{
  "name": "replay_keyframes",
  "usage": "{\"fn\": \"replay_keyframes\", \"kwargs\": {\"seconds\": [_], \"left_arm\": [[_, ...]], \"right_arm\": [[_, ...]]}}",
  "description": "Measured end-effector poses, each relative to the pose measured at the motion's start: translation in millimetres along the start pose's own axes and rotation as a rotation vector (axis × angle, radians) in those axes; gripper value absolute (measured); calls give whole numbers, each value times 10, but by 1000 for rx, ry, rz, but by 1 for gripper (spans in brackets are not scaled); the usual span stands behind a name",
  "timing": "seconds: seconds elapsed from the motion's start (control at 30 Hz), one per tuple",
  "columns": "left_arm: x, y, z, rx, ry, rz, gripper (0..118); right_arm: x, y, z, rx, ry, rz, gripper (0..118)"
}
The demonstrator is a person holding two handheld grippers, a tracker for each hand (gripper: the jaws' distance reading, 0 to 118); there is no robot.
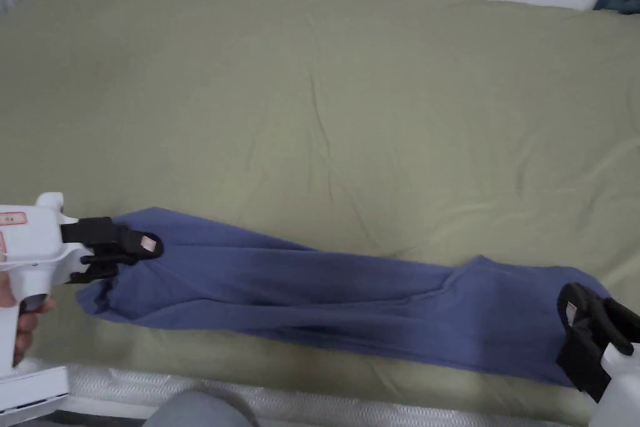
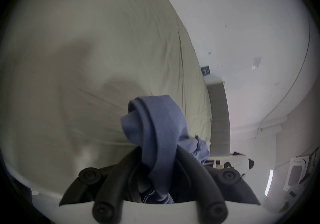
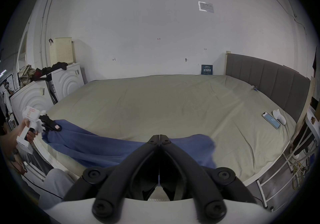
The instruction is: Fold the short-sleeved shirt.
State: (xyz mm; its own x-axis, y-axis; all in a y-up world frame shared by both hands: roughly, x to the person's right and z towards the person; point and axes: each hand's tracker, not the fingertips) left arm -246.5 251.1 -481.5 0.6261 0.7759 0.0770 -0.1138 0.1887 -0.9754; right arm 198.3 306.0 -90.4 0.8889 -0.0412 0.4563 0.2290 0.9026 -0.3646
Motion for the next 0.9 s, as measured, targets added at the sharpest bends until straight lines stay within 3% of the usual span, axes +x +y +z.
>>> {"fn": "replay_keyframes", "kwargs": {"seconds": [0.13,0.43,0.83,0.87,0.9], "left_arm": [[109,33,309,26,89,-56,5],[1233,-383,20,-26,287,-278,5],[2131,-1140,-1489,-156,461,-525,6],[2137,-1215,-1683,-160,483,-547,7],[2133,-1249,-1766,-168,487,-549,20]], "right_arm": [[4,-32,-36,2,7,10,1],[77,-119,37,-2,2,9,1],[403,-282,168,-10,-32,-56,2],[434,-302,174,-14,-37,-59,2],[446,-310,178,-15,-41,-63,2]]}}
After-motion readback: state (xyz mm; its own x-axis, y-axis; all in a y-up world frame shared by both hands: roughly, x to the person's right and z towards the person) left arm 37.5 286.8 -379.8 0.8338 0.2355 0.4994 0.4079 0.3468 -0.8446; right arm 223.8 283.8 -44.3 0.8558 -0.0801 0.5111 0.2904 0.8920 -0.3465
